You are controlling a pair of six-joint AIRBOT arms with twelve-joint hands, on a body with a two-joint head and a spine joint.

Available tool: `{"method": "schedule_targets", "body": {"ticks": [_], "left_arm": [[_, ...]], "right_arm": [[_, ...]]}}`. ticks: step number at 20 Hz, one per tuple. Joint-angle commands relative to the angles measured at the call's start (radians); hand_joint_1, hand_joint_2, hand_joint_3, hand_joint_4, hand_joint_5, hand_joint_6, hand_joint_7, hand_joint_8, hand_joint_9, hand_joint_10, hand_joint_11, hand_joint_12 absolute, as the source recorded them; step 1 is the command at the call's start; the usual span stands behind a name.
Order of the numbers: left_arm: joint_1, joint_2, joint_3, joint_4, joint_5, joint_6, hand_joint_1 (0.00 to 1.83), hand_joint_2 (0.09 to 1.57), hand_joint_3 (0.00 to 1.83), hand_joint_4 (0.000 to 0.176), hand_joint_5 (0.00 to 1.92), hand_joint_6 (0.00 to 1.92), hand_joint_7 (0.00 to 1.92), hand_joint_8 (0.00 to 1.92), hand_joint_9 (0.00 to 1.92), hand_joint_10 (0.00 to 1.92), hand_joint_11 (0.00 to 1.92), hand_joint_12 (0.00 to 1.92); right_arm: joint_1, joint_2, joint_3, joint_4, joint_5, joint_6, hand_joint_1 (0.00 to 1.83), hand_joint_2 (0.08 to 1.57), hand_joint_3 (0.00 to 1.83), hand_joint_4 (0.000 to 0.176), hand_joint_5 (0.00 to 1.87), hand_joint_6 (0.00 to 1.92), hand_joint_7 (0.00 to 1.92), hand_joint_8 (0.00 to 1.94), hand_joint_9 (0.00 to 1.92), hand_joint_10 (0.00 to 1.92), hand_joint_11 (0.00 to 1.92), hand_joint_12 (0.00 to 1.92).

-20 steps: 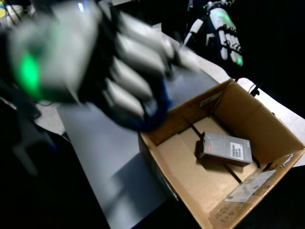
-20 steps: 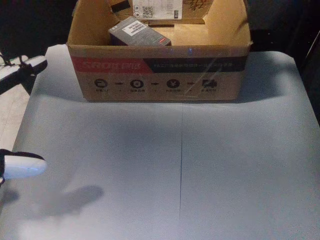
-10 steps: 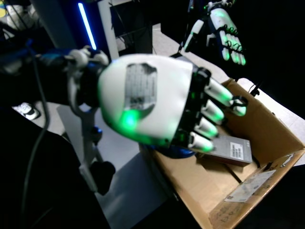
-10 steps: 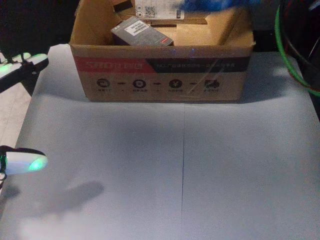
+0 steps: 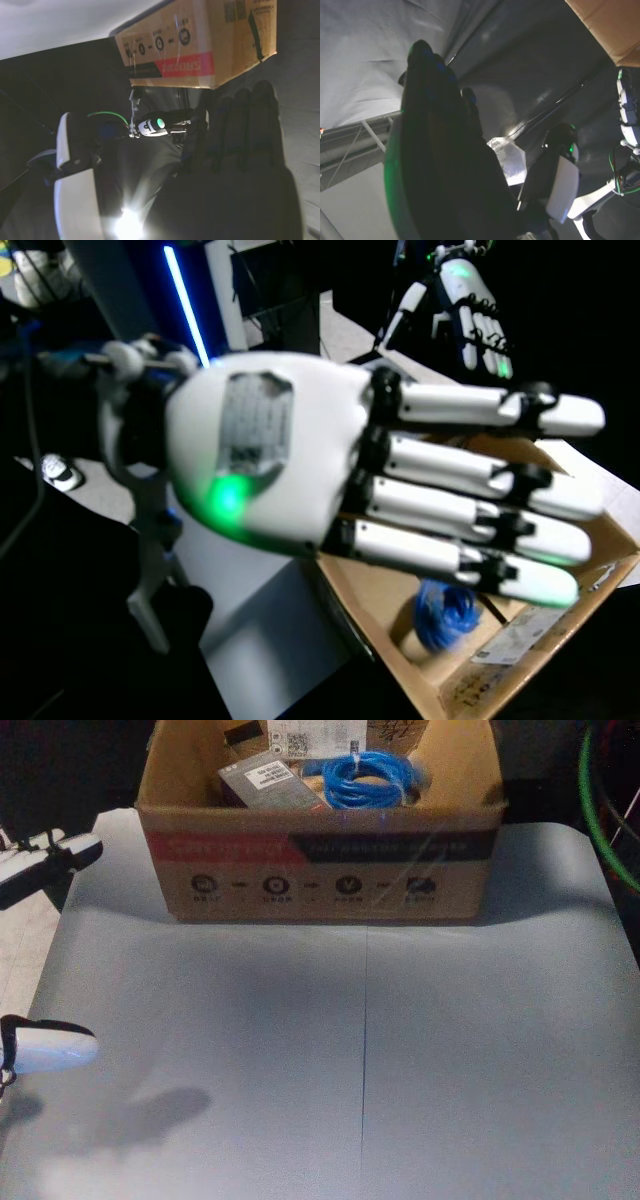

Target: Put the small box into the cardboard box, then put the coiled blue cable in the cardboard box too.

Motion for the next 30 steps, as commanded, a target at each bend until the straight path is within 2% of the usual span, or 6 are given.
{"method": "schedule_targets", "body": {"ticks": [1,4,6,10,23,30], "left_arm": [[-0.01,0.002,0.007,-0.014,-0.135,-0.006,0.77,0.87,0.01,0.173,0.05,0.0,0.0,0.0,0.0,0.0,0.0,0.01],[-0.009,0.005,0.008,-0.024,-0.164,-0.006,0.72,0.86,0.0,0.176,0.03,0.0,0.0,0.0,0.0,0.0,0.01,0.01],[-0.009,0.007,0.008,-0.032,-0.184,-0.006,0.72,0.85,0.0,0.176,0.03,0.0,0.0,0.0,0.0,0.0,0.0,0.01],[0.008,0.019,-0.007,-0.049,-0.24,-0.005,0.73,0.81,0.0,0.176,0.04,0.0,0.0,0.0,0.0,0.0,0.0,0.0],[0.207,0.05,-0.106,-0.169,-0.476,0.003,0.72,0.9,0.01,0.176,0.0,0.0,0.0,0.0,0.0,0.0,0.0,0.0],[0.225,0.046,-0.118,-0.201,-0.517,0.002,0.7,0.91,0.01,0.176,0.0,0.0,0.0,0.0,0.0,0.0,0.0,0.0]], "right_arm": [[0.012,0.022,-0.017,0.018,0.159,0.0,0.64,0.9,0.0,0.176,0.0,0.0,0.0,0.0,0.0,0.0,0.0,0.0],[-0.039,0.124,-0.118,0.026,0.268,0.0,0.58,0.89,0.0,0.176,0.0,0.0,0.0,0.0,0.0,0.0,0.09,0.05],[-0.107,0.195,-0.184,0.062,0.354,0.0,0.6,0.89,0.01,0.176,0.01,0.0,0.04,0.01,0.05,0.01,0.0,0.46],[-0.295,0.284,-0.285,0.178,0.553,0.0,0.58,0.91,0.0,0.176,0.05,0.0,0.03,0.0,0.0,0.0,0.0,0.0],[-1.203,0.388,-0.596,0.682,1.237,0.095,0.74,0.88,0.0,0.176,0.0,0.0,0.02,0.01,0.0,0.0,0.0,0.0],[-1.251,0.368,-0.576,0.72,1.274,0.177,0.7,0.91,0.01,0.176,0.0,0.0,0.0,0.0,0.0,0.0,0.0,0.0]]}}
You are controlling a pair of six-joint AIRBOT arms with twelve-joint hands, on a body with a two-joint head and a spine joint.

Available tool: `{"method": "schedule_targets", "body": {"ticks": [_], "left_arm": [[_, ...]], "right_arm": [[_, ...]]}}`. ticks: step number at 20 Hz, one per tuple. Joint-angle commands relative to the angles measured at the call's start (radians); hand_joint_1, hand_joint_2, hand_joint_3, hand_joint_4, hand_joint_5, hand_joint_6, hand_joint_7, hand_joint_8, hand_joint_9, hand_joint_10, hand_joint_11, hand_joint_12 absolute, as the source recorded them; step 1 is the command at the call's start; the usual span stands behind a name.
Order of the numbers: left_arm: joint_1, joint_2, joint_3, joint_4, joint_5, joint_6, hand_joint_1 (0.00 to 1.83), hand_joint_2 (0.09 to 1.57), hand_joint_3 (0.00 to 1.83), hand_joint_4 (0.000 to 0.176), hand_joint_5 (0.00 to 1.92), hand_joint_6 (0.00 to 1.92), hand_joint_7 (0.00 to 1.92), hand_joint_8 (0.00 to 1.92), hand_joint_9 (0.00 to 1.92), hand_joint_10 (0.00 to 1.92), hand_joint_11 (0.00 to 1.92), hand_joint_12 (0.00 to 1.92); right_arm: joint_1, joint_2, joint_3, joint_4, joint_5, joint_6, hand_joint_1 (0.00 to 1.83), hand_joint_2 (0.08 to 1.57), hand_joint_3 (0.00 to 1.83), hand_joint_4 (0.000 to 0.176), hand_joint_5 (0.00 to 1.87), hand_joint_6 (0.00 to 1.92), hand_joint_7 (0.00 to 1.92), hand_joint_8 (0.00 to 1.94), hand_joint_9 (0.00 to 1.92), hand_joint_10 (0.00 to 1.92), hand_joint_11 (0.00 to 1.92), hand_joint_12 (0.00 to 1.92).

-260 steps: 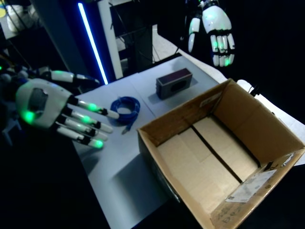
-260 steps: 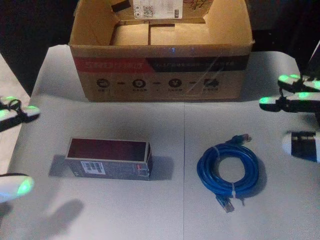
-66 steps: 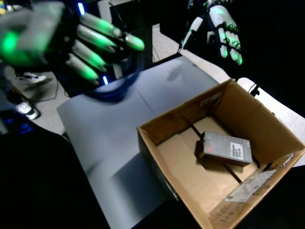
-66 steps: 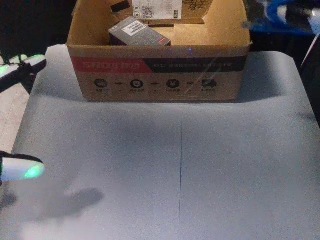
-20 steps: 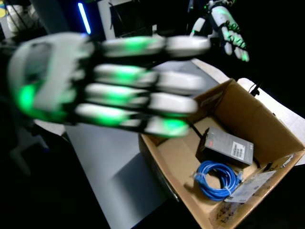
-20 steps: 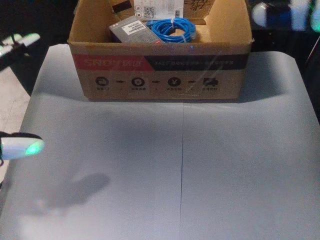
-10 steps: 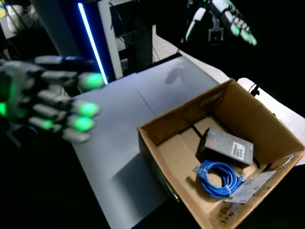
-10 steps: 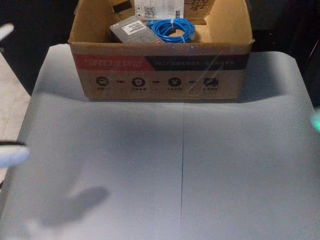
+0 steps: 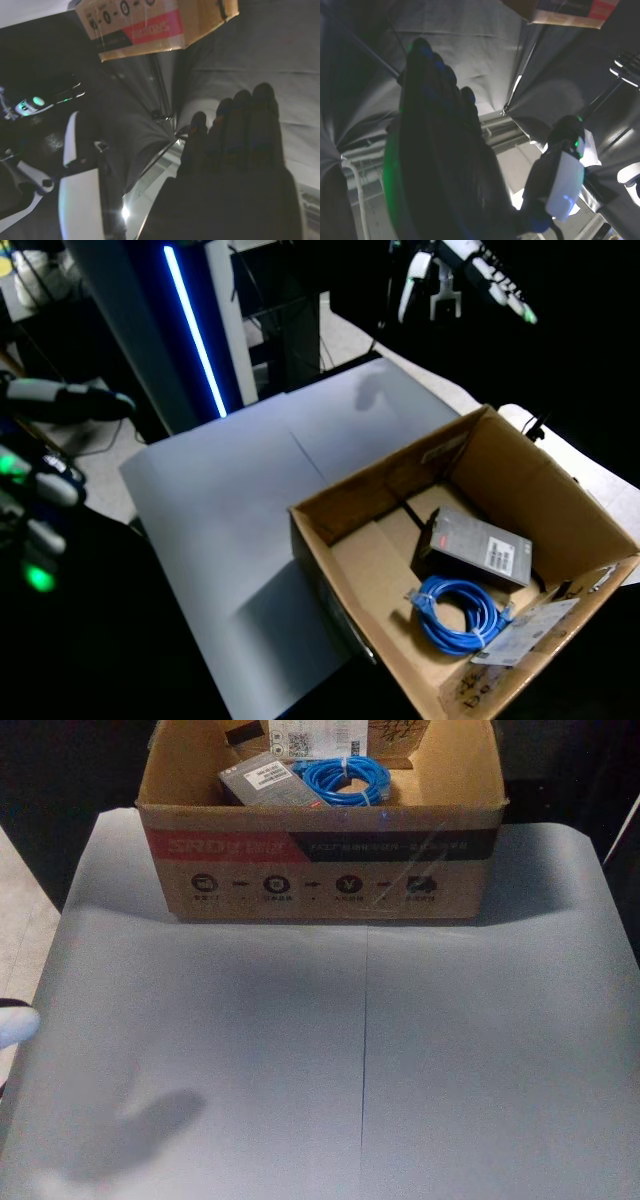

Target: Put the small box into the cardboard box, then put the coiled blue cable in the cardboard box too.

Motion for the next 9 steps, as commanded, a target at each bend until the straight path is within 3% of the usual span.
{"method": "schedule_targets", "body": {"ticks": [1,7,9], "left_arm": [[0.0,0.001,0.0,-0.015,-0.139,-0.002,0.7,0.91,0.01,0.176,0.0,0.0,0.0,0.0,0.0,0.0,0.0,0.0],[-0.001,-0.002,0.0,-0.019,-0.154,0.003,0.67,0.86,0.0,0.176,0.0,0.0,0.01,0.0,0.02,0.01,0.05,0.02],[-0.025,-0.006,0.003,-0.011,-0.154,0.008,0.65,0.88,0.0,0.176,0.0,0.0,0.02,0.01,0.04,0.01,0.09,0.05]], "right_arm": [[0.006,0.006,0.004,0.01,0.124,0.01,0.69,0.91,0.01,0.176,0.0,0.0,0.0,0.0,0.0,0.0,0.0,0.0],[0.035,-0.006,0.015,-0.004,0.129,0.011,0.61,0.87,0.0,0.176,0.0,0.0,0.01,0.0,0.0,0.0,0.0,0.0],[0.109,-0.03,0.037,-0.053,0.129,0.011,0.55,0.87,0.0,0.176,0.0,0.0,0.0,0.0,0.01,0.01,0.07,0.03]]}}
